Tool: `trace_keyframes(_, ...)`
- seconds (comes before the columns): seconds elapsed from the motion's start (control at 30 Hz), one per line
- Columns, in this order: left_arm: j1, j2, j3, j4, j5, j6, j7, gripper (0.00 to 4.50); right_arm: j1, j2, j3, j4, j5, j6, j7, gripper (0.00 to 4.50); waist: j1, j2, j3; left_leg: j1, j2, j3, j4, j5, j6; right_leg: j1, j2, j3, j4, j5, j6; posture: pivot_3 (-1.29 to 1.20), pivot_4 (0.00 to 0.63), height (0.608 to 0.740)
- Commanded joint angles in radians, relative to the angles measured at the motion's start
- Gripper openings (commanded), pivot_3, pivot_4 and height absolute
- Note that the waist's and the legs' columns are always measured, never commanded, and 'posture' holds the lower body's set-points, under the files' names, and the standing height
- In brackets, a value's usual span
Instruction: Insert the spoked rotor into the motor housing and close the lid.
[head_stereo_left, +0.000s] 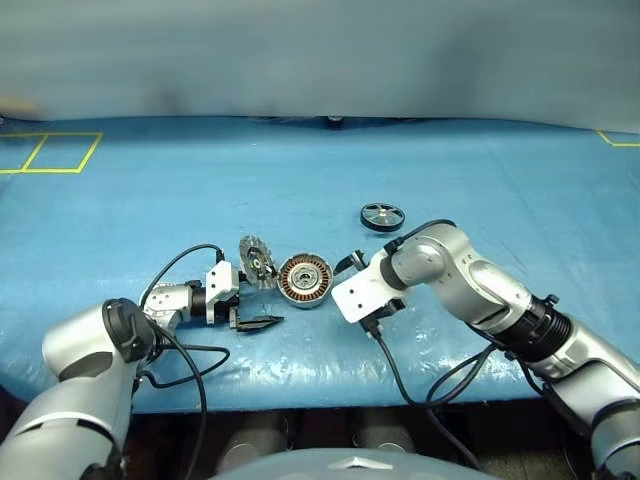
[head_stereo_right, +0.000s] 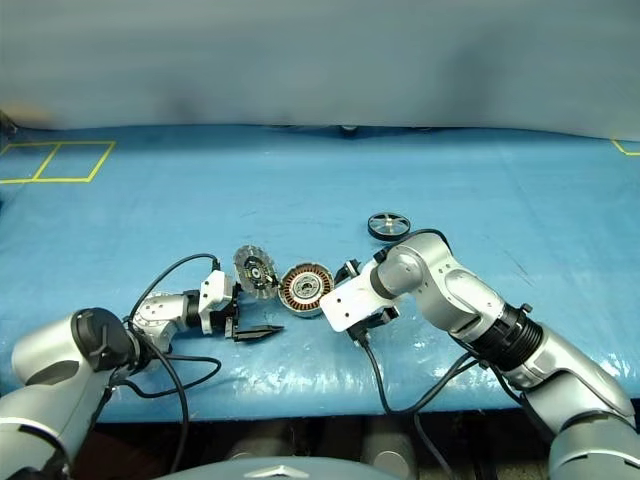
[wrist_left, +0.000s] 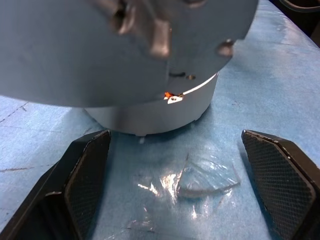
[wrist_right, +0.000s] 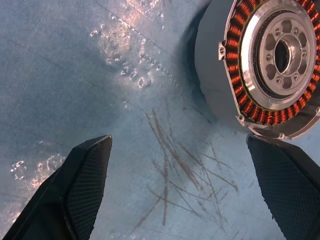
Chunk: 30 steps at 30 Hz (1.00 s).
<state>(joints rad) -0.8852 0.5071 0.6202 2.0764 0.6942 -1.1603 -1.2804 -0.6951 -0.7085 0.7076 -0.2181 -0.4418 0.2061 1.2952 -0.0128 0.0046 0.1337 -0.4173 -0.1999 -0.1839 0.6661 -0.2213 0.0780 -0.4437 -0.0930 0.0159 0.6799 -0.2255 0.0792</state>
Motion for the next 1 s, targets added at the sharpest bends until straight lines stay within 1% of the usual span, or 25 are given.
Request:
trace_keyframes(0.03, 0.009, -0.012, -0.002, 0.018, 0.008, 0.001, 0.000, 4.45, -0.050, 0.035, -0.013, -0.021, -0.030, -0.019, 0.015, 4.50, 0.000, 0.000, 0.000, 0.000, 0.000, 0.000, 0.000, 0.000, 0.000, 0.000, 0.000, 0.000, 0.000, 0.000, 0.000, 0.00, 0.150, 0.740)
trace_keyframes(0.2, 0.008, -0.013, -0.005, 0.018, 0.011, 0.004, -0.001, 4.45, -0.078, 0.054, -0.033, -0.028, -0.069, -0.015, 0.025, 4.50, 0.000, 0.000, 0.000, 0.000, 0.000, 0.000, 0.000, 0.000, -0.001, -0.001, 0.000, 0.000, 0.001, 0.000, 0.000, 0.00, 0.150, 0.740)
trace_keyframes(0.47, 0.014, -0.022, -0.010, 0.018, 0.009, 0.008, 0.003, 4.45, -0.081, 0.046, -0.051, -0.055, -0.095, -0.015, 0.042, 4.50, 0.002, 0.000, 0.000, 0.000, -0.001, 0.000, 0.000, 0.000, -0.001, 0.000, 0.000, 0.000, 0.000, 0.000, 0.000, 0.00, 0.150, 0.740)
trace_keyframes(0.87, 0.023, -0.022, -0.014, 0.018, 0.006, 0.009, 0.005, 4.45, -0.059, 0.090, 0.007, -0.009, -0.128, -0.050, 0.067, 4.50, 0.002, 0.000, 0.000, 0.000, -0.001, 0.000, 0.000, 0.000, -0.001, 0.000, 0.000, 0.000, 0.000, 0.000, 0.000, 0.00, 0.150, 0.740)
trace_keyframes(1.0, 0.033, -0.026, -0.017, 0.018, 0.006, 0.005, 0.013, 4.45, -0.071, 0.126, 0.024, 0.015, -0.139, -0.058, 0.071, 4.50, 0.001, 0.001, -0.001, 0.000, -0.001, 0.000, 0.000, 0.000, -0.001, 0.000, 0.000, 0.000, 0.000, 0.000, 0.000, 0.00, 0.150, 0.740)
